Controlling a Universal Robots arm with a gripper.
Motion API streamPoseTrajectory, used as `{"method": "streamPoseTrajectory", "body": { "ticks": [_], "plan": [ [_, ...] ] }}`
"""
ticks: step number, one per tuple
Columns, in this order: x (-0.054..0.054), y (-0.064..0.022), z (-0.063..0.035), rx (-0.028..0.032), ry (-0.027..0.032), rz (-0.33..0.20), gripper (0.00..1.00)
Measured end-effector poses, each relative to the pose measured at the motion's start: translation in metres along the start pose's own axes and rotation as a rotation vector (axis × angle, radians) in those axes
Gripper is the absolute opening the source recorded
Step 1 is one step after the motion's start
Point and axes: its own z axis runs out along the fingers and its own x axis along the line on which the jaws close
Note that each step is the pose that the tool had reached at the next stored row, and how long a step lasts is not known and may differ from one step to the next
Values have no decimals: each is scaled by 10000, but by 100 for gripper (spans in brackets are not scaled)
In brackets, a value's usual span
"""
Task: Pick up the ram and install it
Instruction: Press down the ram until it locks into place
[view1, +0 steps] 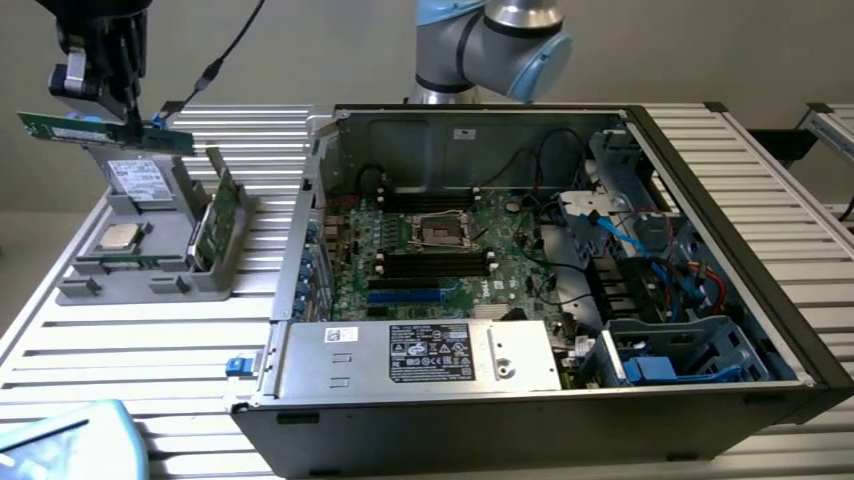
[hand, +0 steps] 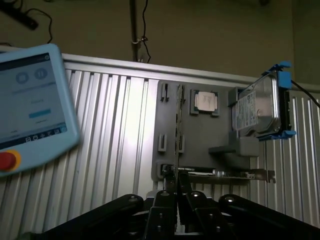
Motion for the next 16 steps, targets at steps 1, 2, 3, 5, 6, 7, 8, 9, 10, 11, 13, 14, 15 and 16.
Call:
{"method": "streamPoseTrajectory", "body": {
  "ticks": [1, 2, 3, 5, 6, 7, 8, 9, 10, 11, 13, 14, 15, 16],
  "plan": [
    [9, -36, -15, -6, 2, 0, 14],
    [13, -66, -25, -9, 7, -18, 14],
    [16, -76, -31, -15, 20, -65, 14],
    [24, -78, -35, -27, 44, -181, 14],
    [29, -78, -37, -30, 55, -234, 14],
    [33, -78, -37, -29, 64, -282, 14],
    [36, -78, -38, -25, 75, -329, 14],
    [37, -78, -39, 6, 94, -374, 14],
    [38, -81, -40, 79, 111, -408, 14],
    [39, -85, -40, 161, 123, -431, 14],
    [39, -92, -41, 329, 151, -480, 14],
    [40, -91, -42, 475, 182, -532, 14],
    [41, -92, -42, 638, 212, -587, 14],
    [42, -93, -43, 760, 236, -627, 14]
  ]
}}
